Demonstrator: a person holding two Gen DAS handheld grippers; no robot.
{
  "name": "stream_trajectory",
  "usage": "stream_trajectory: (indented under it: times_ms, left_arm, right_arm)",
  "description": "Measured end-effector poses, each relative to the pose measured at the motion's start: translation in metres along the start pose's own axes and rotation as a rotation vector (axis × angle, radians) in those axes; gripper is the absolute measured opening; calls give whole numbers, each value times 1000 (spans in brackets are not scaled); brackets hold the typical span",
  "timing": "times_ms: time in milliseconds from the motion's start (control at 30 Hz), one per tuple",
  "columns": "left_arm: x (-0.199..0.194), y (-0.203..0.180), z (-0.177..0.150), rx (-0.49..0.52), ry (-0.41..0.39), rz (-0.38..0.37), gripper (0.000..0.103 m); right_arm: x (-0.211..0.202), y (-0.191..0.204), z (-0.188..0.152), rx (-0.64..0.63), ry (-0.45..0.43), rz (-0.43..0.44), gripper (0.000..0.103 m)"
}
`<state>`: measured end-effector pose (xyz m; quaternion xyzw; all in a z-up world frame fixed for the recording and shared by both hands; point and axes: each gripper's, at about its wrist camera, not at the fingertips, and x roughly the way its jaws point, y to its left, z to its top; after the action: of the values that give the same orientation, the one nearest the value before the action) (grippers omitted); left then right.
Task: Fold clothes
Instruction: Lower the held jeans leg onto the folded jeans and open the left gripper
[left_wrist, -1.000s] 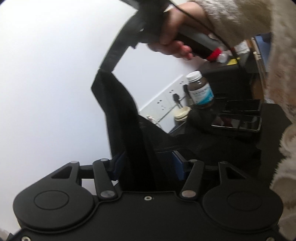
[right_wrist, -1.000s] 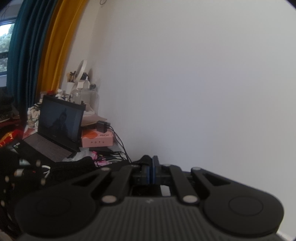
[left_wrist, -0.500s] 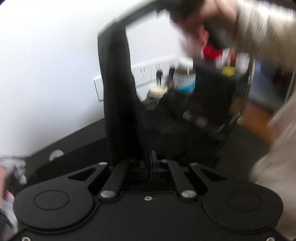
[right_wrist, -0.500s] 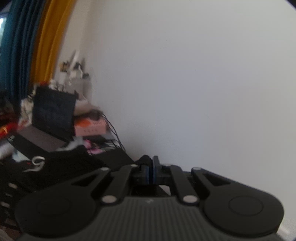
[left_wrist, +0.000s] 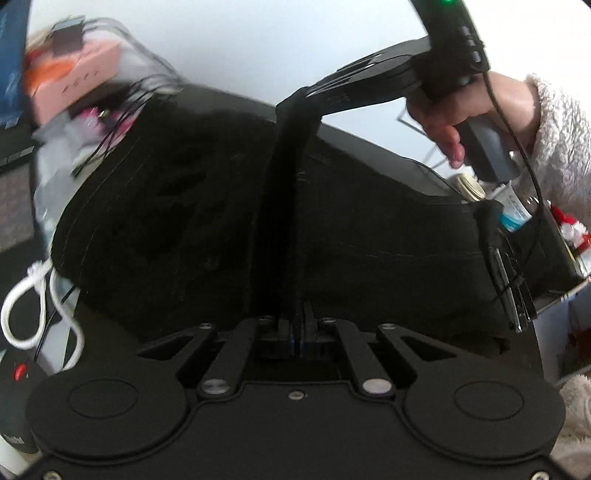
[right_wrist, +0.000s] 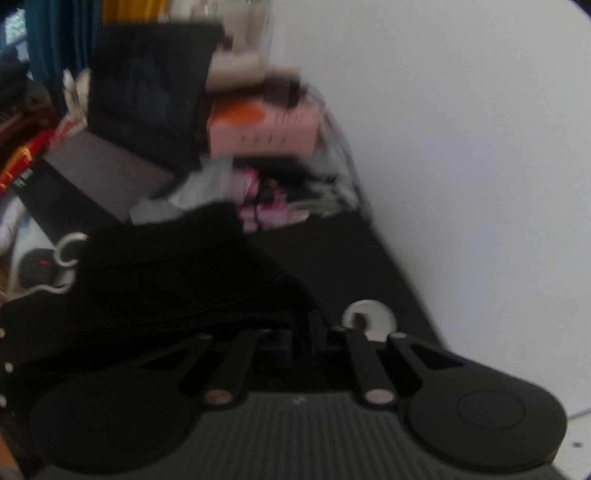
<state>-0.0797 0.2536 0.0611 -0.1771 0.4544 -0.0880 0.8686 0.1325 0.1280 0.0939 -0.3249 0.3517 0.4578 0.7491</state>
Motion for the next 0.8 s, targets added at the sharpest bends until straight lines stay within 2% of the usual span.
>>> stream_trajectory:
  times_ms: [100,200,333,500,600,633,700,733,800]
  left_arm:
    - [-15,19,-2,-1,-14,-9,2]
    - [-27,36,7,0,-27,-17,2]
    - [-26,56,20,9,-30,32,2]
    - [-19,77,34,13,1,59,3]
    - [-20,83,36,28,12,73,3]
    - [-20,85,37,34,16,77,3]
    - [-16,91,37,16,30,89,6]
    - [-14,93,37,10,36,98,6]
    - [-15,93,40,2,40,103,8]
  right_arm:
    - [24,7,9,39,33,20,6]
    - [28,8,24,42,43,44,6]
    - [41,9,52,8,66,48,6]
    - [87,6,78,3,176,50,9]
    - [101,6,86,-20,217,54,15]
    - [104,5,89,-25,230,56,20]
    - [108,-1,92,-18,262,43,38]
    - [111,-6,94,-8,282,30,56]
    - [114,-21,97,61,329,5,73]
